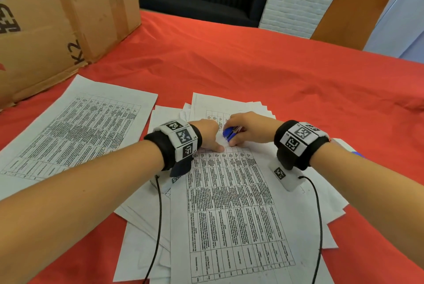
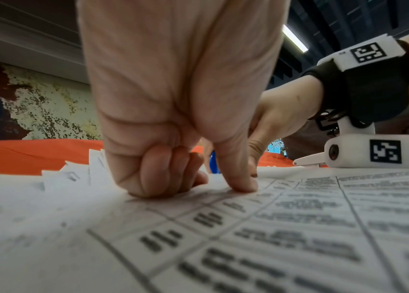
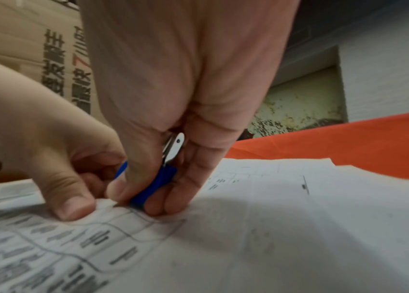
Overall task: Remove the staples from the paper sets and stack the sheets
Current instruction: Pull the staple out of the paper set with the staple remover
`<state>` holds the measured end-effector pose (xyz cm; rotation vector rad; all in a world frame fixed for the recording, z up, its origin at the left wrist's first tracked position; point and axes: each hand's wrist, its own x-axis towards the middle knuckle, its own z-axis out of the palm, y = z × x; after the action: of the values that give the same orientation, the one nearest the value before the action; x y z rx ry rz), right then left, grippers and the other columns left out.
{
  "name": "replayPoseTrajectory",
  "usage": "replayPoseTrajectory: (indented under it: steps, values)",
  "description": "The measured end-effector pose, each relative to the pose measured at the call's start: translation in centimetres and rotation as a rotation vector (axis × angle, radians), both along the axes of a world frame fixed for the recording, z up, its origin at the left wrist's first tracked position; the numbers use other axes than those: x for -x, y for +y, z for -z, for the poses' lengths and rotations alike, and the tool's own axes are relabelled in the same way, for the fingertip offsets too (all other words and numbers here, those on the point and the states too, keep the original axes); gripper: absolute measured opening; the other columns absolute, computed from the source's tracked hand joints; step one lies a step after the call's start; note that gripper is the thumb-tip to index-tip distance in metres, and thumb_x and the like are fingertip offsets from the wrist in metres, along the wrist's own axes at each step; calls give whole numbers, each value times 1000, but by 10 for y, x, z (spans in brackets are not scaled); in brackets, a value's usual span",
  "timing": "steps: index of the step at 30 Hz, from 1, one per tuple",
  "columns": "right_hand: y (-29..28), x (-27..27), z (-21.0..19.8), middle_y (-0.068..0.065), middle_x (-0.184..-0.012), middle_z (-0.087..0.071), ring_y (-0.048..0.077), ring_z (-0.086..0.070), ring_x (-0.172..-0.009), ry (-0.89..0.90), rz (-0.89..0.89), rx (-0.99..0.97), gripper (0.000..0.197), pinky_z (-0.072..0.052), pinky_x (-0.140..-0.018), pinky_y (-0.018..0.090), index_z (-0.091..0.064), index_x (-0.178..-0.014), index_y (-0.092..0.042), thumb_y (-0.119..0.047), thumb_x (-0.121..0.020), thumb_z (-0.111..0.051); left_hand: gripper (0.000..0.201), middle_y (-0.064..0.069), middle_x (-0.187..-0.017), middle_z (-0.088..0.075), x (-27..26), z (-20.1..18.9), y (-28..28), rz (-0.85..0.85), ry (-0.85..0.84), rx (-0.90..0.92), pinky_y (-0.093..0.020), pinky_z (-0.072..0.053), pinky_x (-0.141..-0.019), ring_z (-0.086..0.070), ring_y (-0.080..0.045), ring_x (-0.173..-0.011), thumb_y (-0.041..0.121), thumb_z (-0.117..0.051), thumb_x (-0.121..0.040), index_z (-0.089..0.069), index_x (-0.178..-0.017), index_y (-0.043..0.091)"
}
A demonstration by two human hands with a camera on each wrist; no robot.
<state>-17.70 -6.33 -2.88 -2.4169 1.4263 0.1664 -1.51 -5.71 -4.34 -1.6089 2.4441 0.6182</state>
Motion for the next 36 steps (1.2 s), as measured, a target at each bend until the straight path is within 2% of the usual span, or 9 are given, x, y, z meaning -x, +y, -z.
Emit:
replayPoseTrajectory:
  steps: [14, 21, 24, 26, 27, 29, 31, 34, 36]
  values:
    - [-7, 22, 12, -4, -106, -66, 17, -61, -100, -299, 183, -170, 26, -46, -95, 32, -64, -111, -22, -30, -87, -68, 55, -5, -126, -59, 2, 0, 1, 20, -44, 13, -31, -45, -86, -58, -22, -111, 50, -57, -88, -54, -120, 5]
    - [-4, 39, 20, 13, -86, -59, 19, -60, -76, -859, 408, -501, 10, -56, -80, 23, -56, -102, -3, 0, -94, -52, 55, -6, -124, -60, 1, 0, 2, 6, -37, -16, -29, -42, -78, -55, -19, -98, 49, -55, -89, -54, -119, 4]
    - [2, 40, 20, 14, -86, -58, 21, -59, -77, -914, 427, -505, 10, -57, -79, 22, -56, -102, -2, 1, -94, -51, 48, -3, -98, -64, -4, -3, 0, -36, 20, -81, -33, -46, -86, -58, -20, -92, 48, -57, -89, -59, -109, 4]
    - [8, 34, 15, 14, -89, -58, 19, -61, -76, -931, 412, -469, 10, -56, -75, 21, -57, -103, -2, 0, -94, -51, 36, 0, -71, -58, -13, -5, 0, -146, 206, -208, -31, -48, -77, -53, -16, -68, 43, -56, -91, -63, -89, 8]
    - [12, 29, 11, 12, -90, -59, 16, -62, -76, -929, 387, -436, 11, -55, -74, 19, -58, -104, -2, -2, -94, -52, 34, -1, -69, -56, -17, -5, 2, -282, 460, -385, -28, -47, -70, -50, -15, -63, 39, -52, -94, -61, -85, 8]
    - [21, 17, -4, 7, -92, -63, 12, -64, -78, -848, 290, -349, 16, -52, -76, 17, -59, -109, -4, -9, -94, -56, 35, -11, -80, -55, -21, -4, 9, -610, 1091, -863, -24, -48, -61, -51, -16, -67, 28, -39, -101, -56, -91, 0]
    - [30, 0, -20, 2, -96, -65, 12, -63, -86, -574, 136, -177, 25, -51, -82, 21, -59, -114, -9, -20, -91, -62, 35, -21, -93, -55, -22, 1, 20, -775, 1470, -1131, -26, -54, -58, -53, -22, -75, 19, -30, -103, -53, -100, -8]
    - [37, -27, -34, -4, -108, -56, 12, -53, -100, -173, -51, 125, 39, -41, -86, 23, -58, -120, -15, -33, -87, -67, 26, -20, -89, -53, -22, 8, 35, -899, 1706, -1193, -26, -54, -57, -50, -21, -71, 8, -29, -101, -47, -112, -7]
    - [40, -38, -38, -4, -109, -54, 10, -51, -101, -138, -83, 196, 44, -38, -82, 17, -58, -122, -15, -35, -85, -68, 24, -17, -83, -52, -30, 8, 41, -930, 1755, -1183, -25, -54, -54, -51, -19, -67, 7, -31, -101, -47, -113, -5]
